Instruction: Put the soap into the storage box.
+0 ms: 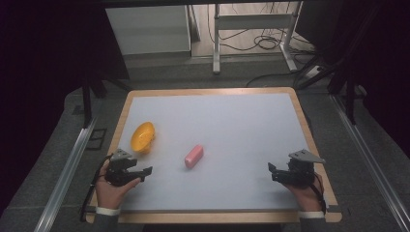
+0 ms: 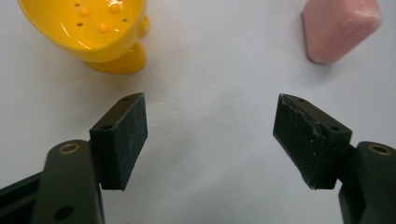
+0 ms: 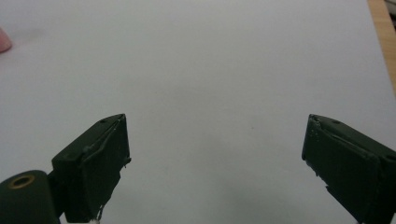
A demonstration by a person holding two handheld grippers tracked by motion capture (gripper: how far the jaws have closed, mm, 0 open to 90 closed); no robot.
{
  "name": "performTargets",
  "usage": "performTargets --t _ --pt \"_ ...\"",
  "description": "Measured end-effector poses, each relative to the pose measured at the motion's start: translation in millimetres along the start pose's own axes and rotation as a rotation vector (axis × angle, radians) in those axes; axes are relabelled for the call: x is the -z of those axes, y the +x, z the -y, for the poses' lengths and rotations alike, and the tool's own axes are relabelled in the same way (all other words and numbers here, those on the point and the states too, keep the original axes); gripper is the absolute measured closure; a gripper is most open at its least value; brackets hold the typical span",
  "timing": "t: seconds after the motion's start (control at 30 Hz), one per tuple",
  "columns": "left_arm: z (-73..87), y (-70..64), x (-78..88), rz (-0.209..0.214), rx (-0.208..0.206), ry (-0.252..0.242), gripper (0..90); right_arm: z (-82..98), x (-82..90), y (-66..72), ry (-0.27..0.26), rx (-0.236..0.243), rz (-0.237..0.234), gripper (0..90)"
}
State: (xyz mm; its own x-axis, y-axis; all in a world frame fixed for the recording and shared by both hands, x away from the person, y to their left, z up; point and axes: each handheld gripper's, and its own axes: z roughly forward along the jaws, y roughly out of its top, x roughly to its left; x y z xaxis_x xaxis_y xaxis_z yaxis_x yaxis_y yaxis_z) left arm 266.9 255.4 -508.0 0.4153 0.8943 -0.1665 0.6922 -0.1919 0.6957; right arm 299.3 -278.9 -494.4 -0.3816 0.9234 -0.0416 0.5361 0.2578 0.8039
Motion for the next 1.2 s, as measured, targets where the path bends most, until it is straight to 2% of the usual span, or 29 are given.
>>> performTargets --t 0.13,0.2,0.3,0.5,0.6,0.97,1.2 --pt "-1.6 -2.7 6.9 0.017 0.011 -0.023 26.6 0.6 1.1 -0.7 -0.002 0.003 -0.007 7.5" --pt "-2.7 -4.1 9.7 0.000 0.007 -0.017 26.7 0.9 1.6 -1.0 0.002 0.000 -0.009 7.7" --pt "-8.1 -6.0 13.4 -0.002 -0.010 -0.005 26.6 -0.1 2.9 -0.3 0.000 0.006 -0.010 7.8" --pt "-23.2 -8.1 20.9 -0.002 -0.047 -0.024 27.0 -0.3 4.9 -3.0 -0.001 -0.002 0.002 8.1" --pt "-30.2 -10.7 22.9 0.007 -0.055 -0.029 26.9 0.2 9.0 -2.4 -0.021 0.004 0.017 8.9" --pt "-51.5 -20.1 25.8 0.018 -0.086 -0.009 26.4 2.2 13.9 -6.5 -0.018 -0.005 0.024 9.0" --pt "-58.6 -24.1 23.0 0.020 -0.101 0.011 26.2 2.5 12.7 -5.7 -0.016 -0.001 0.019 9.4"
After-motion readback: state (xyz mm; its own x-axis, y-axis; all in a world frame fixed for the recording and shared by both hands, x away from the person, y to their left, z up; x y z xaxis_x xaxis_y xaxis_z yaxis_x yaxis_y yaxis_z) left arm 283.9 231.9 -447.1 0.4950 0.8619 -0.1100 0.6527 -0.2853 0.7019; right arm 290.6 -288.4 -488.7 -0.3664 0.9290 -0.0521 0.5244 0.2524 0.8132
